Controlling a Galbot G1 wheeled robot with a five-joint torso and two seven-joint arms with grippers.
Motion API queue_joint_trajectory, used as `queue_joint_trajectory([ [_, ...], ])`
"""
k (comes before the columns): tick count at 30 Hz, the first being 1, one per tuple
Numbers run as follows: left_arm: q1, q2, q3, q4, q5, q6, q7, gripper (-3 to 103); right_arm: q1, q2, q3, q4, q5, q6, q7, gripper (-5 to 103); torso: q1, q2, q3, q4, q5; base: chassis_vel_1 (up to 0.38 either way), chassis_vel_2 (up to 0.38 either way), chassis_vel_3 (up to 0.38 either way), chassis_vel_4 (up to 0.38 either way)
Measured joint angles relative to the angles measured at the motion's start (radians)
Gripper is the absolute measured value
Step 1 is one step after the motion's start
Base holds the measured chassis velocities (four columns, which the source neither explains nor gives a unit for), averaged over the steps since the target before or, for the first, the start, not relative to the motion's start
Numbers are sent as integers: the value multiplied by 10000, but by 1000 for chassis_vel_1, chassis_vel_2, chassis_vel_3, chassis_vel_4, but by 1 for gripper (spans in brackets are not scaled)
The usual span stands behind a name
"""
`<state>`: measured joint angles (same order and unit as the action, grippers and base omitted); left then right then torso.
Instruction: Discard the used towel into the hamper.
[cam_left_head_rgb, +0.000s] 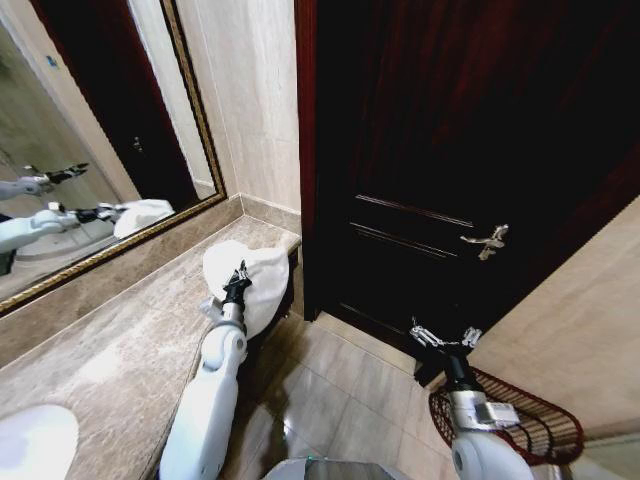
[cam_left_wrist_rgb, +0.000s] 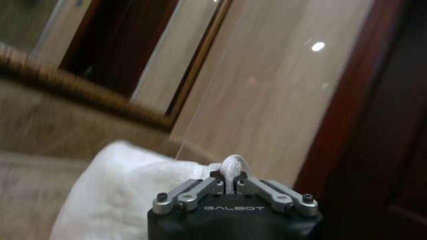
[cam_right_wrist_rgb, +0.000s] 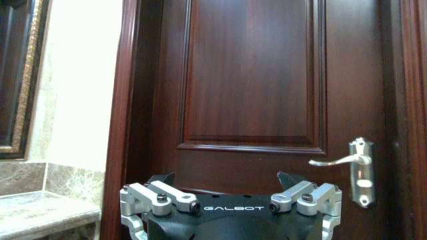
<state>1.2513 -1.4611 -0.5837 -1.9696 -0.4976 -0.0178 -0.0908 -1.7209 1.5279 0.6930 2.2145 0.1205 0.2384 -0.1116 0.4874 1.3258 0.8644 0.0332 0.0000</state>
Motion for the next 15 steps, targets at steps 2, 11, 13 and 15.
queue_joint_trajectory([
  [2, 348, -40, -84, -444, 163, -123, 218, 4, 6, 9, -34, 2, 4, 18, -22, 100, 0, 0, 1, 3, -2, 0, 0, 0, 0],
  [11, 2120, -593, -719, -3041, 1536, -756, 1470, 4, 32, 44, -145, 12, 167, 216, -171, 100, 0, 0, 0, -1, 1, 0, 0, 0, 0],
  [13, 2755, -900, -730, -3581, 2093, -1056, 1605, 4, 49, 86, -143, 9, 328, 446, -227, 100, 0, 0, 0, 0, 0, 0, 0, 0, 0],
  [15, 3088, -1065, -714, -3767, 2438, -1250, 1661, 4, 41, 119, -143, 31, 432, 514, -236, 100, 0, 0, 0, 1, 1, 0, 0, 0, 0],
])
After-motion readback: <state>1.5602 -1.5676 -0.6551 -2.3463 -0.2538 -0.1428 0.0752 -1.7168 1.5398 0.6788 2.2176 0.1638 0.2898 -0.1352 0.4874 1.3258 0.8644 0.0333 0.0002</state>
